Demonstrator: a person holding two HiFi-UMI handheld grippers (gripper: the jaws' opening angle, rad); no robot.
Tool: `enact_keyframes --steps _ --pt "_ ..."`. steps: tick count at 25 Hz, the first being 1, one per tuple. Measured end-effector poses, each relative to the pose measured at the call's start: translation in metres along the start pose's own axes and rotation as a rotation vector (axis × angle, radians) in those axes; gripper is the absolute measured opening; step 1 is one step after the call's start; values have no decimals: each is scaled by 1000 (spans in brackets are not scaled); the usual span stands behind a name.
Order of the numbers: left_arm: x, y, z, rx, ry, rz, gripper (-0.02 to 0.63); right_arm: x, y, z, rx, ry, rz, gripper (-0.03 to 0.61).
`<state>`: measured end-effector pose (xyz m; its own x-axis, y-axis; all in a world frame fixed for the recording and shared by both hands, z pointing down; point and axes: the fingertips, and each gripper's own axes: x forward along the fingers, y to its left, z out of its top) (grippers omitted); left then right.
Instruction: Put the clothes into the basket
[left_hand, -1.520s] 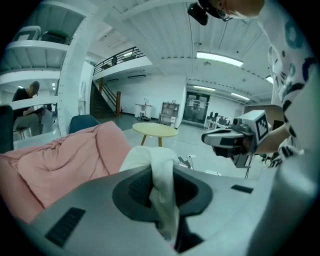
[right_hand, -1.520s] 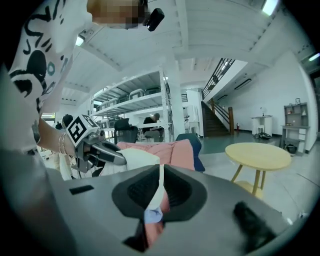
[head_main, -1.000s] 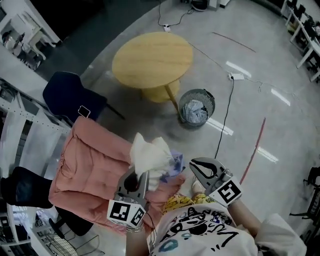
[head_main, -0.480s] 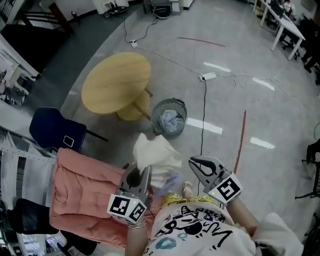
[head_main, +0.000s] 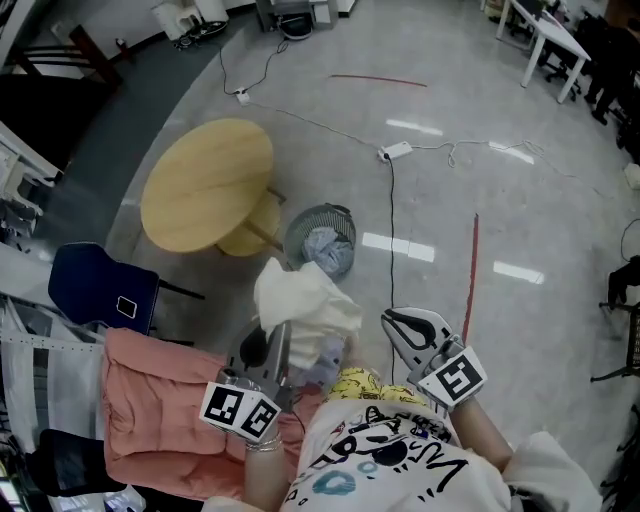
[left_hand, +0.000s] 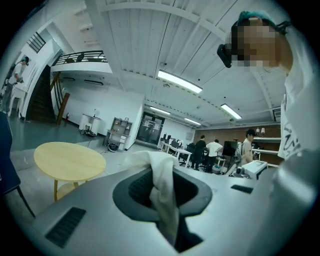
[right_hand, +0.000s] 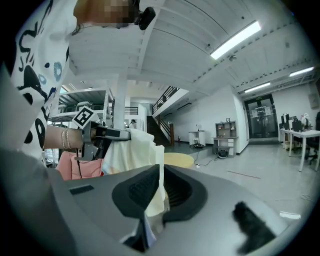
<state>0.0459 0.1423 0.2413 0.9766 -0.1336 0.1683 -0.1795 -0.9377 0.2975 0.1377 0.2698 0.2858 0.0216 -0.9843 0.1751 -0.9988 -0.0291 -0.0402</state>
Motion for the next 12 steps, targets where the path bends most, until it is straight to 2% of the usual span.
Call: enact_keyframes --steps 7,12 --pt "74 23 48 -15 -73 -103 63 48 -60 -2 3 46 -51 31" --pt "119 40 93 -9 -109 -183 63 99 -95 16 -12 45 -46 31"
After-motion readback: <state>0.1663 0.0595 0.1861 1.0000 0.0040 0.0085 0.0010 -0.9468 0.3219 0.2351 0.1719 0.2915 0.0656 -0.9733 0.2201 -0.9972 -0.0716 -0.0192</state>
